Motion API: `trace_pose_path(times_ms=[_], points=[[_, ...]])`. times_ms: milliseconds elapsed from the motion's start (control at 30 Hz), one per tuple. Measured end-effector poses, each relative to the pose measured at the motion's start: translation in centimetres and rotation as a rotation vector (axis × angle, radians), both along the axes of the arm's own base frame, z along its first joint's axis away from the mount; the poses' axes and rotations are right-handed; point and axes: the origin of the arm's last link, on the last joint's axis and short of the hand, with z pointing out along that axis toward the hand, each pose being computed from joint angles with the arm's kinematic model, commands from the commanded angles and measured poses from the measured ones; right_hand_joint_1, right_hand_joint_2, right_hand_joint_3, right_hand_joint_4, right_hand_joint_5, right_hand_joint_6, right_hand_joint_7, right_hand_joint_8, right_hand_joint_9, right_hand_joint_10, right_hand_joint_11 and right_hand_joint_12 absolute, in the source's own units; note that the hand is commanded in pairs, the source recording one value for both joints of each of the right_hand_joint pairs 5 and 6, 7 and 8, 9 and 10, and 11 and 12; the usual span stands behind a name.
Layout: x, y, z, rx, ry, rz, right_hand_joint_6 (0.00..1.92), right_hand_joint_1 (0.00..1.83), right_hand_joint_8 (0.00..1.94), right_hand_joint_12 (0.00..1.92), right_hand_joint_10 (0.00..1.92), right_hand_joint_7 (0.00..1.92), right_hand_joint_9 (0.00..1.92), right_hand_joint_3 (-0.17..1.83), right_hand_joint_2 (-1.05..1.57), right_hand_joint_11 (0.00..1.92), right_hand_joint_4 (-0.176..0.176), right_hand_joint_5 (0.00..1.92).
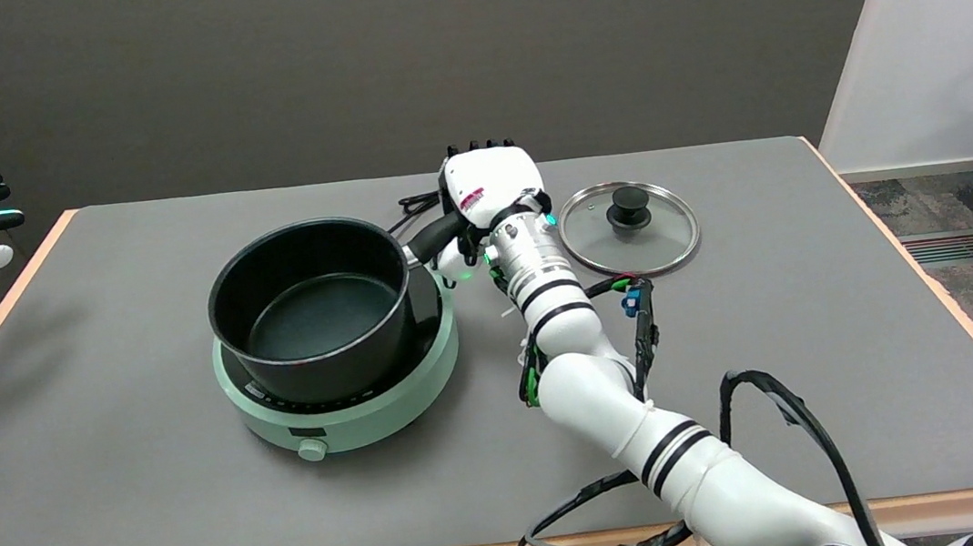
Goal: Place the soup pot onto the induction stove.
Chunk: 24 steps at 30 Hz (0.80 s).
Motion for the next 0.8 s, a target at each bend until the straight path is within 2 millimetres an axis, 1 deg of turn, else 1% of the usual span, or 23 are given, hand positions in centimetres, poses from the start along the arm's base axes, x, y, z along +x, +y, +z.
trace_pose_path(times_ms=[100, 400, 467, 533, 700, 800], points=[[0.00, -0.03, 0.00, -0.002, 0.000, 0.001, 1.05, 1.04, 1.05, 1.05, 1.05, 1.05, 1.05, 1.16, 0.37, 1.05, 0.009, 1.05], [0.00, -0.14, -0.19, -0.004, 0.002, 0.001, 1.06, 1.04, 1.06, 1.06, 1.06, 1.06, 1.06, 1.14, 0.37, 1.06, 0.008, 1.06], [-0.01, -0.17, -0.26, -0.005, 0.002, 0.001, 1.16, 1.07, 1.16, 1.16, 1.16, 1.16, 1.16, 1.04, 0.40, 1.16, -0.012, 1.16], [-0.03, -0.18, -0.32, -0.006, 0.002, 0.001, 1.18, 1.08, 1.18, 1.18, 1.18, 1.18, 1.18, 1.02, 0.40, 1.18, -0.014, 1.18], [-0.10, -0.25, -0.61, -0.010, 0.000, 0.000, 1.20, 1.09, 1.20, 1.20, 1.20, 1.20, 1.20, 1.04, 0.37, 1.20, -0.020, 1.20], [-0.14, -0.29, -0.77, -0.013, 0.000, 0.000, 1.28, 1.10, 1.28, 1.28, 1.28, 1.28, 1.28, 1.08, 0.35, 1.28, -0.038, 1.28]])
